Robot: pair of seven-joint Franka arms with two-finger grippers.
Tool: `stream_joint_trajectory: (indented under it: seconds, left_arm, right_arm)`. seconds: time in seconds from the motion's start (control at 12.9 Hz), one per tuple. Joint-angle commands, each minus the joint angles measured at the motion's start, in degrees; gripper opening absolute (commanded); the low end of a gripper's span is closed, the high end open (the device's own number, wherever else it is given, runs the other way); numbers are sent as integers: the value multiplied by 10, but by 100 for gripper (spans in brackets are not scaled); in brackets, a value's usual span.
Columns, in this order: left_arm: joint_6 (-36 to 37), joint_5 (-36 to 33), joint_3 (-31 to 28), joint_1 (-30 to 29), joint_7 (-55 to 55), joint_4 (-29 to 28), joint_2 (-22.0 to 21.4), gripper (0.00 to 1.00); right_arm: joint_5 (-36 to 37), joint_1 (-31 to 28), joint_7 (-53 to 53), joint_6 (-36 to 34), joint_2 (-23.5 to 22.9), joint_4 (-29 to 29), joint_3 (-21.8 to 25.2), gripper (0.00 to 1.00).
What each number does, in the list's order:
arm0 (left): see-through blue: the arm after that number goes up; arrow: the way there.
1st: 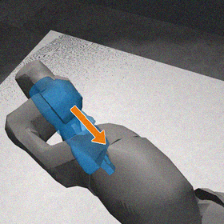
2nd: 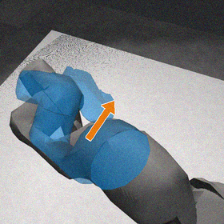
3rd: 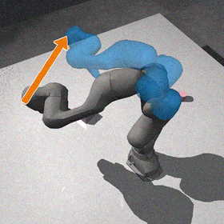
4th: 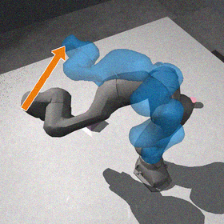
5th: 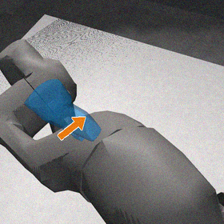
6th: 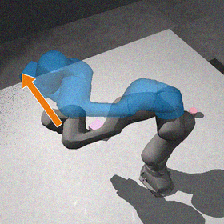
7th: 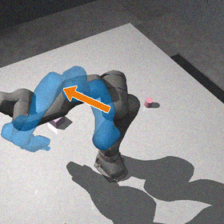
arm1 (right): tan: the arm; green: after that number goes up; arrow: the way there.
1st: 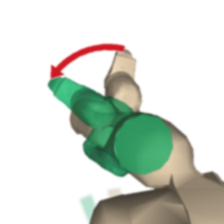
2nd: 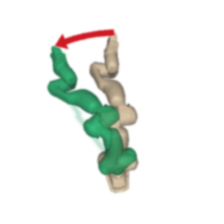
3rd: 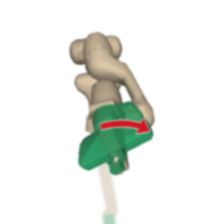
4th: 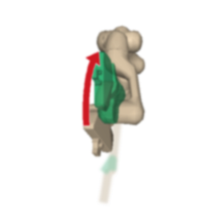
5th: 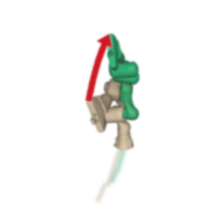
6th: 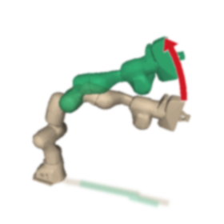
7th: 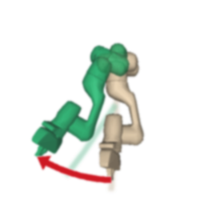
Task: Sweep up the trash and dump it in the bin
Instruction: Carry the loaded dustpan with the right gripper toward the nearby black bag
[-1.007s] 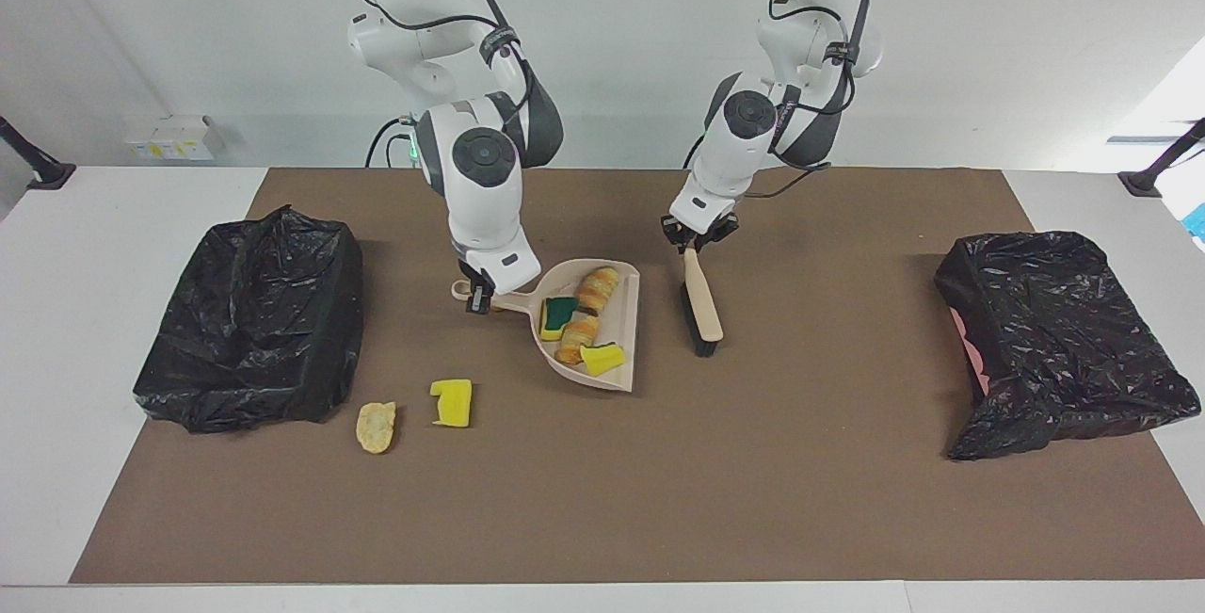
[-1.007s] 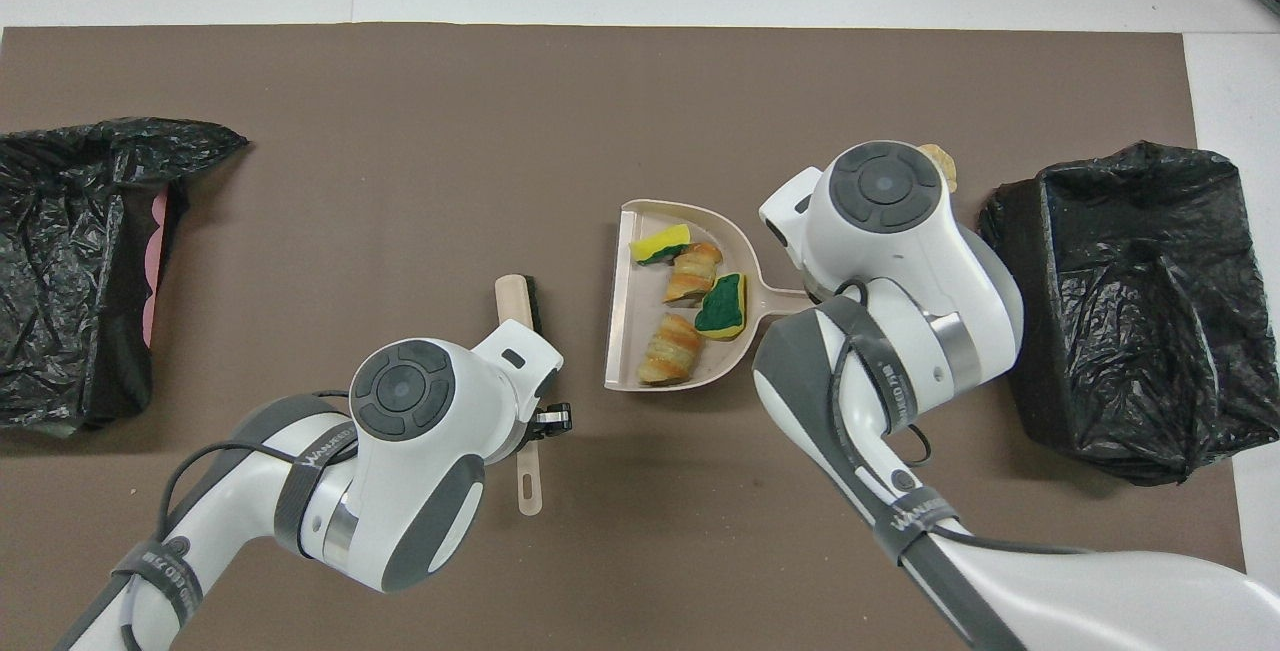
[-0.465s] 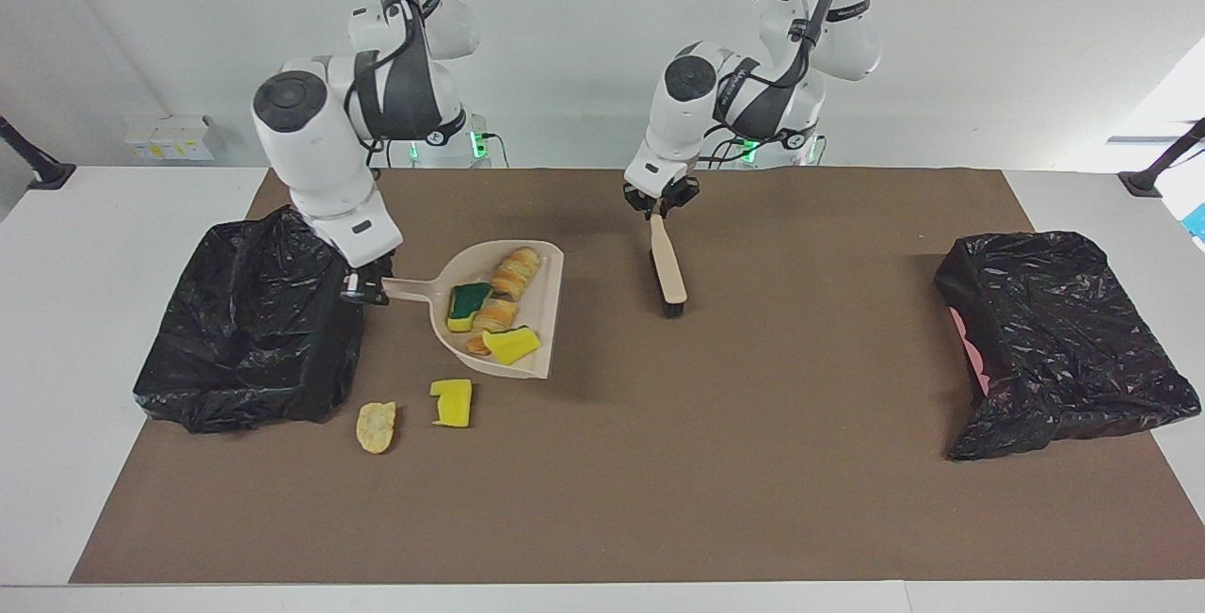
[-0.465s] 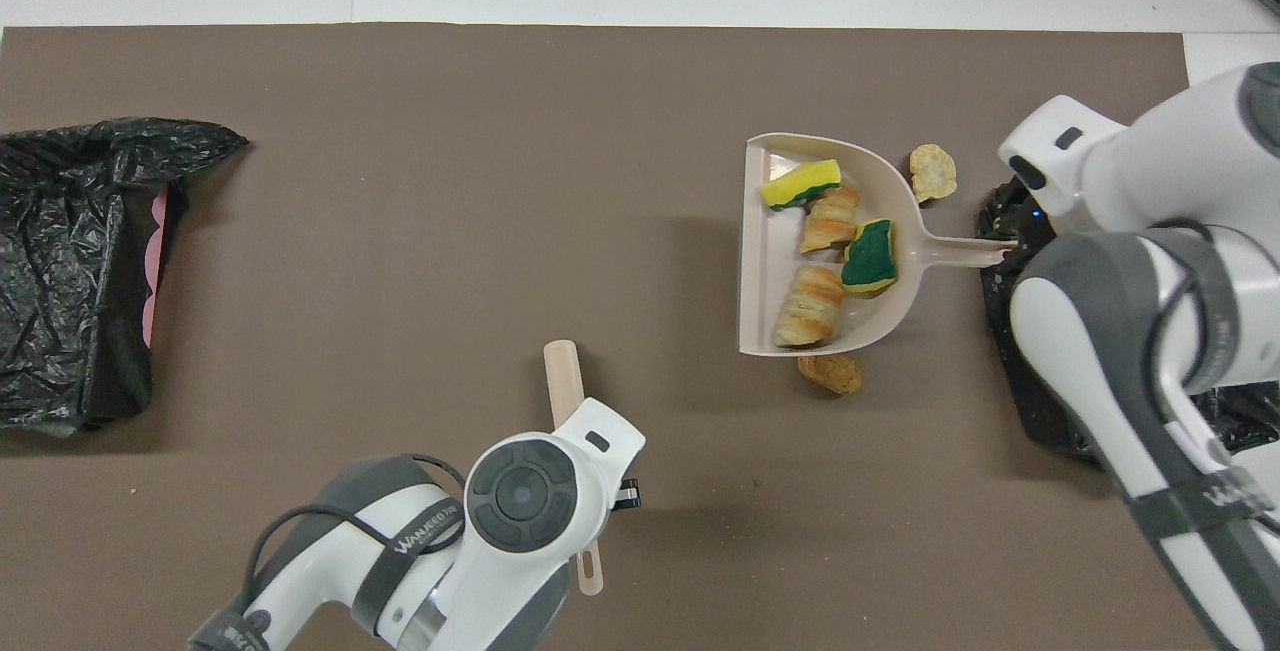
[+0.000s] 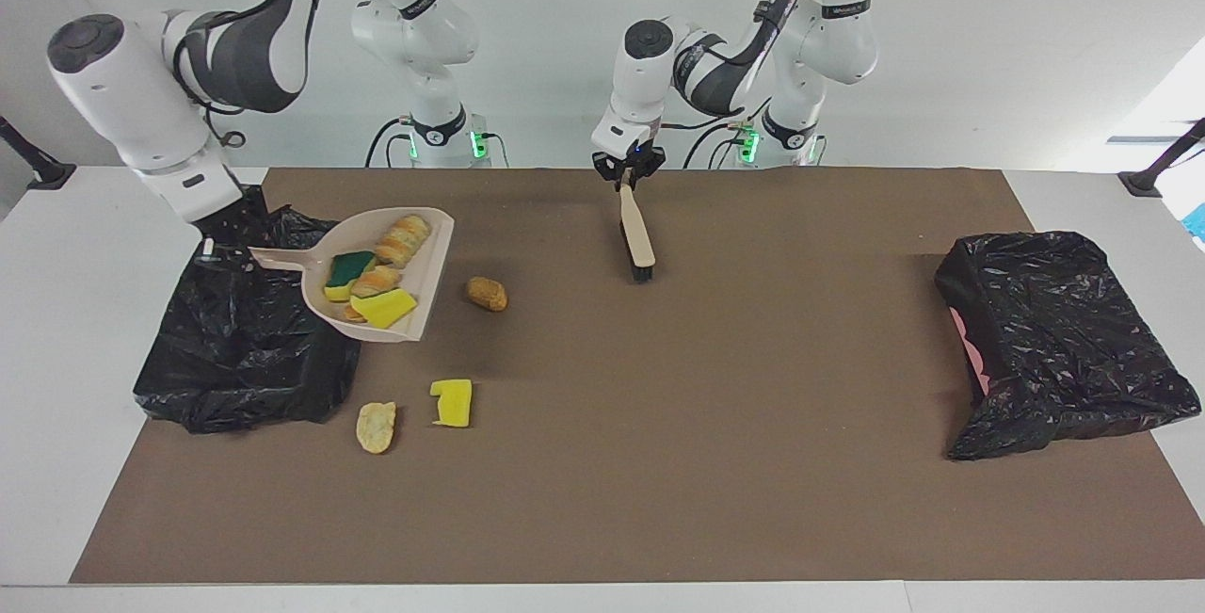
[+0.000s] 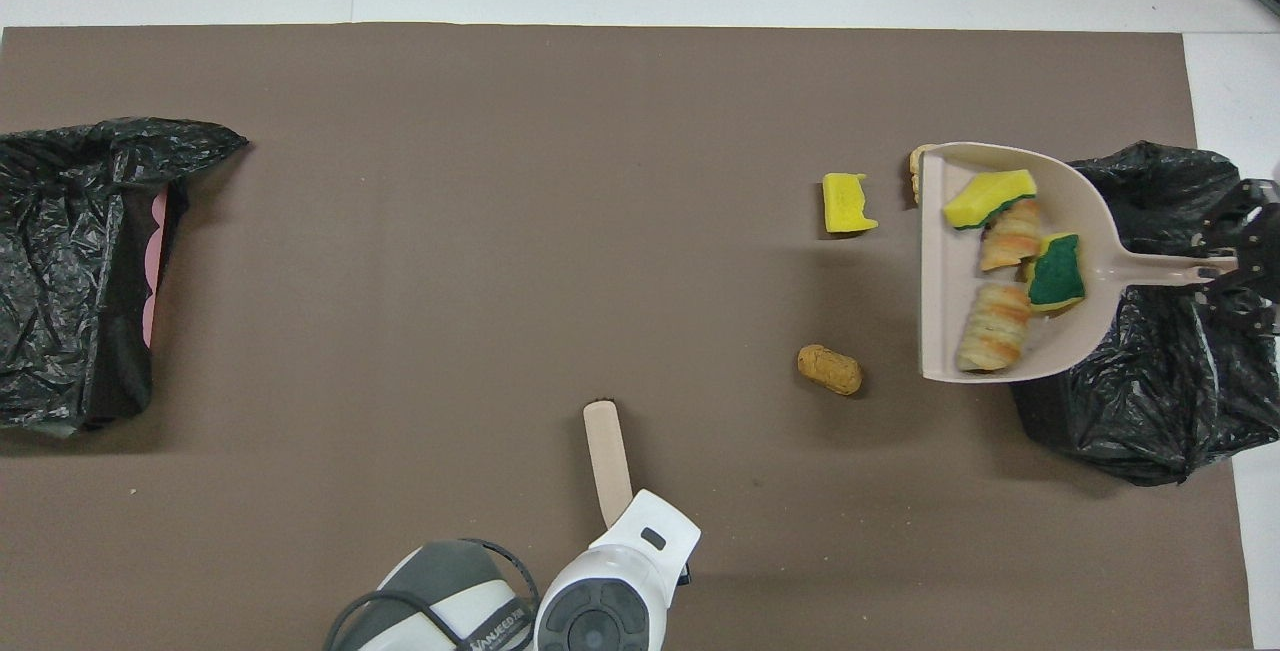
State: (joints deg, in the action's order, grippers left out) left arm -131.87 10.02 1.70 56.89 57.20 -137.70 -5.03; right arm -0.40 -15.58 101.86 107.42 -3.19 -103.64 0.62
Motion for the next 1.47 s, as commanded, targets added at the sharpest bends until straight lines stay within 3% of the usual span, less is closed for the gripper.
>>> stream_joint_trajectory:
  seconds: [0.0,0.08,0.15,0.46,1.16,1.39]
  left_arm:
    - [-24,-12,-10,12,14,-28,-17,19]
    - [-22,-12,-11,4,11,-21,-12,72]
    - [-18,-12,-13,-7,5,-11,-7,100]
    - [29,-13,-15,-89,-14,51,-1,100]
    - [118,-51,-16,-316,-269,242,74,100]
    - [205,-49,-16,-395,-408,305,72,100]
  right_arm:
    - [29,-47,43,8,11,-9,-6,0]
    - [58,-61,45,10,11,-7,-6,0]
    - [84,-72,45,19,11,-5,-6,0]
    - [201,-94,29,48,11,-8,-6,0]
    - [446,-79,-110,71,38,-56,-14,0]
    - [486,-51,-172,62,46,-66,-14,0]
